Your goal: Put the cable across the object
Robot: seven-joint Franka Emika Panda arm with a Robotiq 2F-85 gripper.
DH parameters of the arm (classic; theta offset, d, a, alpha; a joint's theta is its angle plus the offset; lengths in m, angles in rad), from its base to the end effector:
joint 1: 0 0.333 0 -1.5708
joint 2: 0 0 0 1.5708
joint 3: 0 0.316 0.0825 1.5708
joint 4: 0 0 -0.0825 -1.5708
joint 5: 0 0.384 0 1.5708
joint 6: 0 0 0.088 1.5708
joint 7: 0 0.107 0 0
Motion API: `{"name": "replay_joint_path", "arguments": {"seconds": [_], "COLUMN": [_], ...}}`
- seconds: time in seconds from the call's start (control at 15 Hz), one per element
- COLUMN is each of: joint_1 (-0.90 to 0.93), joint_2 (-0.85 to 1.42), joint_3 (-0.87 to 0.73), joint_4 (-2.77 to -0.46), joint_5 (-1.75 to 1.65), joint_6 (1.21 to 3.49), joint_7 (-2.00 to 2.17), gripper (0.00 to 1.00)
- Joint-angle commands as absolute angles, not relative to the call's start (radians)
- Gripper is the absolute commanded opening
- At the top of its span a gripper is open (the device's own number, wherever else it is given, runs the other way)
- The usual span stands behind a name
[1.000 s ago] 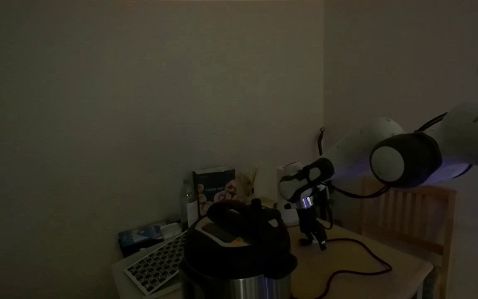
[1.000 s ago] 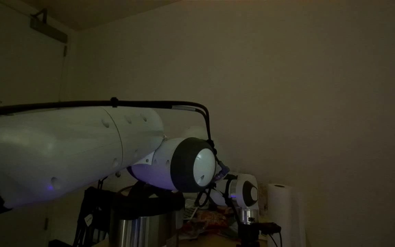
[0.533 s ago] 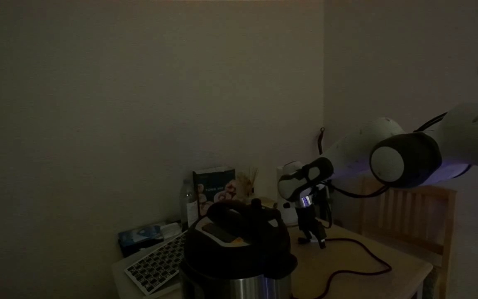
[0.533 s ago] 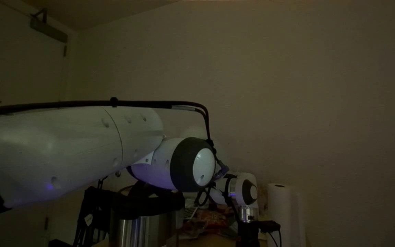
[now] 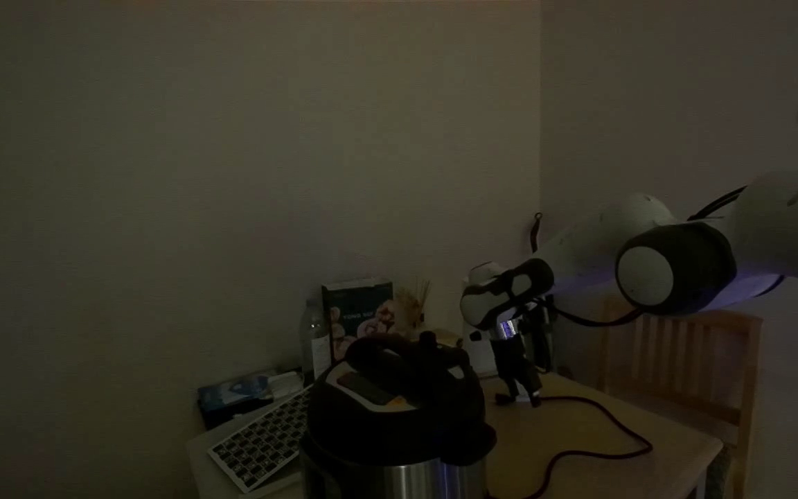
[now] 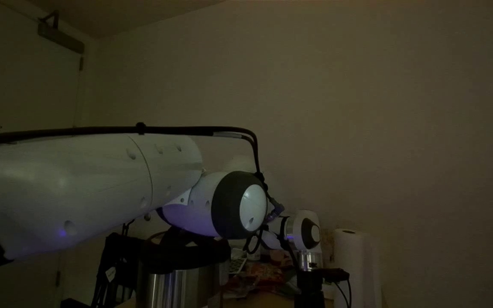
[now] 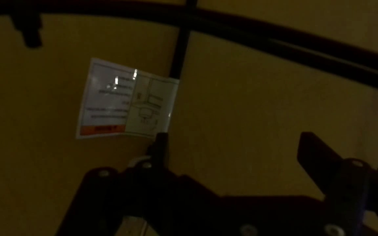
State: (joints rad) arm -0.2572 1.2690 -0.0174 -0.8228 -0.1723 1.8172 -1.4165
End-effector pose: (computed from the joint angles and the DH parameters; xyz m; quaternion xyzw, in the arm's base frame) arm 0.7261 -0.2136 0.1031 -0.8096 -0.5641 0.1567 0.0429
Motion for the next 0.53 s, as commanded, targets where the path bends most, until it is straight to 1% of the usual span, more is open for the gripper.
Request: {"name": "replay_joint_path", "arguments": {"seconds": [0.0,0.27,0.47], "joint_1": [-0.256,-0.253,-0.226], "joint_2": [1.302,1.301,1.349], "joint_3": [-0.036,-0.038,-0.057], "joint_4": [-0.747,-0.732,-0.657], "joint_5": [-0.164,-0.178,-0.194], "joint_6": [1.764,1.786,1.77], "joint_7": [-1.411,-1.406,-1.429], "gripper": [1.0,1.0,1.0]}}
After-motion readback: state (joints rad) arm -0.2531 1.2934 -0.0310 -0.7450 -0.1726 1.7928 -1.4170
